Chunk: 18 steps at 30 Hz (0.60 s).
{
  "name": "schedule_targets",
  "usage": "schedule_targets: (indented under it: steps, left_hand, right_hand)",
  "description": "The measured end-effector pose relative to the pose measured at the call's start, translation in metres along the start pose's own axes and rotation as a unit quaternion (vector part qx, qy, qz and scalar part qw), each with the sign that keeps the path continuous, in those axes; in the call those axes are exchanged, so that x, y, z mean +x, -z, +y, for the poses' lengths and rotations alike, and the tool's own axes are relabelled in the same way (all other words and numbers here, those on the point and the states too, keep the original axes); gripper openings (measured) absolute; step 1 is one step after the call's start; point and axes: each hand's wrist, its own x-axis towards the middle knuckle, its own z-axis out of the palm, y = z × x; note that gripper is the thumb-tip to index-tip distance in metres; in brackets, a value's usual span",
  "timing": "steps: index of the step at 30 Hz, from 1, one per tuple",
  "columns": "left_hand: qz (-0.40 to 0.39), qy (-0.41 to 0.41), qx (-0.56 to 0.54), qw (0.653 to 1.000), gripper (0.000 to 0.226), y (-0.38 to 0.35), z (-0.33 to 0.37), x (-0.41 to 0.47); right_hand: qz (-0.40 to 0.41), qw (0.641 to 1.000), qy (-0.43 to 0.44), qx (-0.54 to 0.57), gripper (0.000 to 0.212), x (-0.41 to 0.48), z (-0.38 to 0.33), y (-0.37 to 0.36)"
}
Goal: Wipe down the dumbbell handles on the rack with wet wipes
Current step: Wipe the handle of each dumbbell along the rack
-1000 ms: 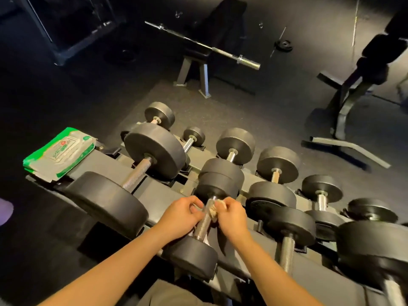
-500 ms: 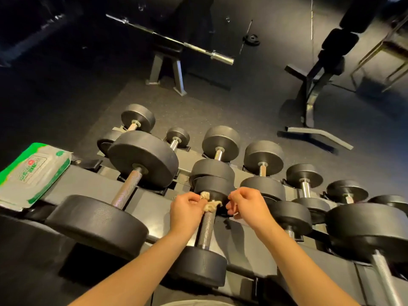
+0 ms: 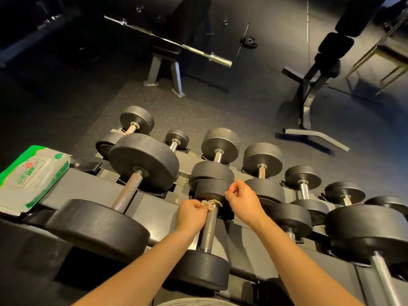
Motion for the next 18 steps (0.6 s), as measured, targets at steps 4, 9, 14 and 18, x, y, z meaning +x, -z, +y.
schedule_targets:
  steps: [4,9,14,18]
  left_hand:
    - [0.007,-0.017,-0.038,0.999,0.027,-0.006,0.005,-0.009]
    - [-0.077,0.110,-0.162,0.978,0.015,-0.003,0.013,-0.001]
    - [-0.059,0.002,-0.040,0.997,0.021,0.009,0.004,-0.012]
    - [-0.082,-0.064,0.133,0.986,0.030,0.029,0.004,-0.030]
  right_hand:
    - [-0.025,1.000,0.000,0.015,0.009,0.002,0.003,0.001]
    - [-0.048,0.999,0.000,0.025,0.009,0.005,0.003,0.004]
    - [-0.038,0.999,0.011,0.030,0.009,0.005,0.006,0.002]
    - [-0.036,0.999,0.010,0.035,0.010,0.006,0.008,0.001]
